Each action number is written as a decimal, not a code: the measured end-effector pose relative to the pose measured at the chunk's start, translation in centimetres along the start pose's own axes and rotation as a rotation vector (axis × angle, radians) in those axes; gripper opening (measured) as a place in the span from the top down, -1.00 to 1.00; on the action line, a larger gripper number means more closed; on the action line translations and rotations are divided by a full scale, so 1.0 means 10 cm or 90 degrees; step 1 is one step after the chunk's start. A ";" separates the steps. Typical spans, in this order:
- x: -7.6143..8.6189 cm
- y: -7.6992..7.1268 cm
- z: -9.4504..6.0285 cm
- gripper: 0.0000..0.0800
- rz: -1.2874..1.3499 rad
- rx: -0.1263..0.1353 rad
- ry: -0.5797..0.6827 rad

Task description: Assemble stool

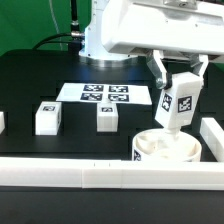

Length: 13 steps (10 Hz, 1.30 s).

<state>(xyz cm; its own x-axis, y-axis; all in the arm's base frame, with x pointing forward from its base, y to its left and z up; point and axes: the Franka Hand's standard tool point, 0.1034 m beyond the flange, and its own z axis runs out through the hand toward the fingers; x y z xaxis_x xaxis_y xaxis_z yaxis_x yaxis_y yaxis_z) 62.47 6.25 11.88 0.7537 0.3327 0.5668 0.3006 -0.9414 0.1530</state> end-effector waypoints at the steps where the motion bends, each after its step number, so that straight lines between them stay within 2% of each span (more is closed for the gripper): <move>1: -0.01 0.00 0.01 0.18 -0.008 0.000 -0.001; 3: -0.01 -0.02 0.11 0.18 -0.032 0.001 -0.002; 7: 0.04 -0.01 0.15 0.18 -0.044 0.002 -0.001; 10: -0.03 0.09 0.17 0.18 -0.049 -0.003 -0.006; 13: -0.06 0.12 0.19 0.18 -0.047 -0.006 -0.007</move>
Offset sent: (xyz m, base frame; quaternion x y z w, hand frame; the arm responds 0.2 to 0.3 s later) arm 0.0186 0.0081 -0.0003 -0.0110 0.0108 -0.0611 0.9980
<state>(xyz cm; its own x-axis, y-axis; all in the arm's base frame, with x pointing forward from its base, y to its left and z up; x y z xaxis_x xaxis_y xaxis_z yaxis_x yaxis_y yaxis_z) 63.50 5.02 10.14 0.7360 0.4012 0.5453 0.3496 -0.9150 0.2014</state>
